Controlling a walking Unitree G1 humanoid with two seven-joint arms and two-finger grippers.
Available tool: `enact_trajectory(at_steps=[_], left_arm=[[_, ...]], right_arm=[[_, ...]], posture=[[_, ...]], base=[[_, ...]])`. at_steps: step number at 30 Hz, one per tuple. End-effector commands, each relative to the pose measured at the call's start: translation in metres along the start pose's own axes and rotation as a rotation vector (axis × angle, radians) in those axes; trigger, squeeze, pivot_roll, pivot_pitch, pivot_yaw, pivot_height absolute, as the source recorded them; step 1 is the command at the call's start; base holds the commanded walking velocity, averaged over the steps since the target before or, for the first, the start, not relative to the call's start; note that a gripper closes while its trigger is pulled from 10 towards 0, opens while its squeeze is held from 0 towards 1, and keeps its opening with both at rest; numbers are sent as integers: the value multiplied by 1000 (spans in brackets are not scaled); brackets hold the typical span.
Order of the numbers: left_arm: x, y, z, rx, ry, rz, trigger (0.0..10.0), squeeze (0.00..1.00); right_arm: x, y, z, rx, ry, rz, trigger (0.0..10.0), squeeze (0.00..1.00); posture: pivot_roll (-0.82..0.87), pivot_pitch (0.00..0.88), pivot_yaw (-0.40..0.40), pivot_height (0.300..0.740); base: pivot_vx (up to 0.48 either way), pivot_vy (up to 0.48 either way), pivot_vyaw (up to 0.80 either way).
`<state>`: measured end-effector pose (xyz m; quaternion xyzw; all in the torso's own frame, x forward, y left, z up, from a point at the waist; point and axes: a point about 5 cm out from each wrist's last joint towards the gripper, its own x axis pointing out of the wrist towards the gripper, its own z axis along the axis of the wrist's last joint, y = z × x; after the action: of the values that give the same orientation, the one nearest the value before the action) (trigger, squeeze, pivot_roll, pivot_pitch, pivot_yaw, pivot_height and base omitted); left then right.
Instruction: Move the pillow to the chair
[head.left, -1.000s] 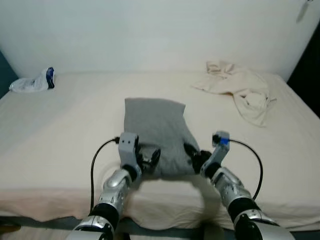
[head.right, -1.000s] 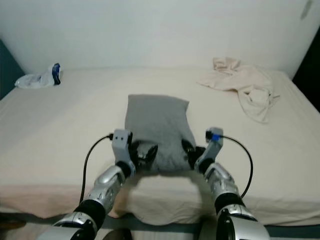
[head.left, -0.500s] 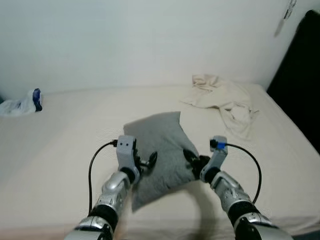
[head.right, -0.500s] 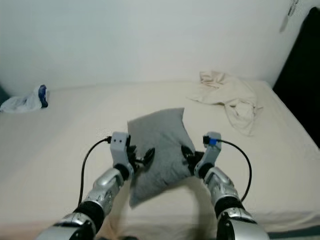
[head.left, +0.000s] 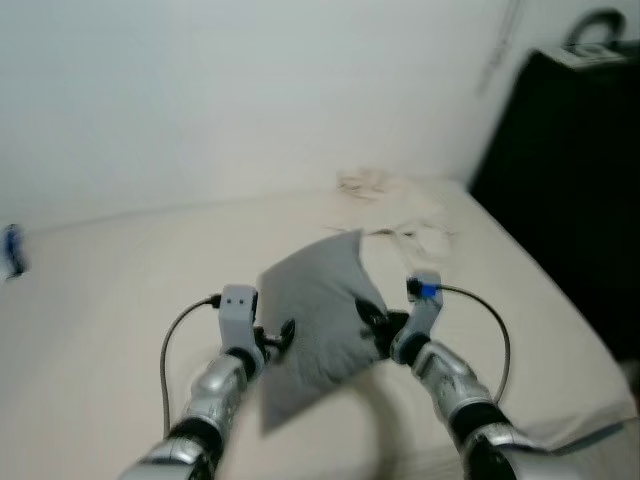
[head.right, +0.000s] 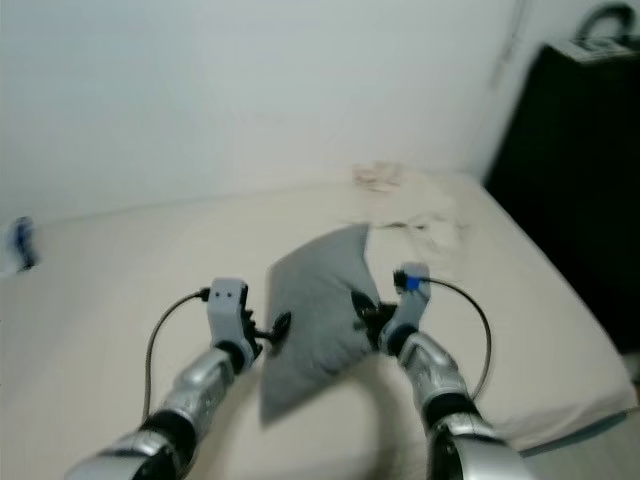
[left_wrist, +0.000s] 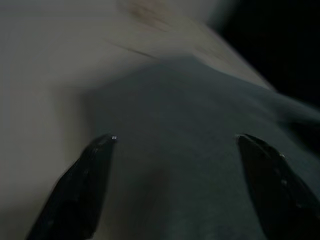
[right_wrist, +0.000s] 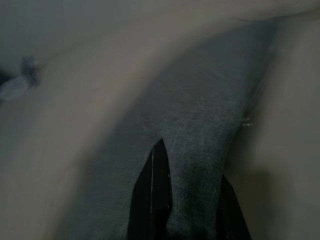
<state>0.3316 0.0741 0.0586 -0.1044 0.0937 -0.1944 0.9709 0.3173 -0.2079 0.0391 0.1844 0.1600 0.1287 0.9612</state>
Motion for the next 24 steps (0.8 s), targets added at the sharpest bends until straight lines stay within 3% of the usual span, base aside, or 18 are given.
enact_trajectory(at_steps=[1, 17, 22, 24], left_arm=[[-17, 25, -20, -29, 65, 98, 10000, 0], [-17, 18, -23, -17, 64, 74, 10000, 0], [-20, 17, -29, 32, 94, 51, 10000, 0], [-26, 17, -40, 93, 149, 42, 10000, 0]], right_arm=[[24, 41, 9, -10, -62, 138, 10000, 0], [19, 33, 6, -18, -79, 80, 10000, 0], [18, 31, 3, -18, -72, 55, 10000, 0], [16, 28, -4, -11, -49, 26, 10000, 0]], posture=[[-70, 0, 40, 740], [-76, 0, 37, 740], [-75, 0, 39, 740], [-73, 0, 41, 740]], base=[[0, 0, 0], [0, 0, 0], [0, 0, 0], [0, 0, 0]])
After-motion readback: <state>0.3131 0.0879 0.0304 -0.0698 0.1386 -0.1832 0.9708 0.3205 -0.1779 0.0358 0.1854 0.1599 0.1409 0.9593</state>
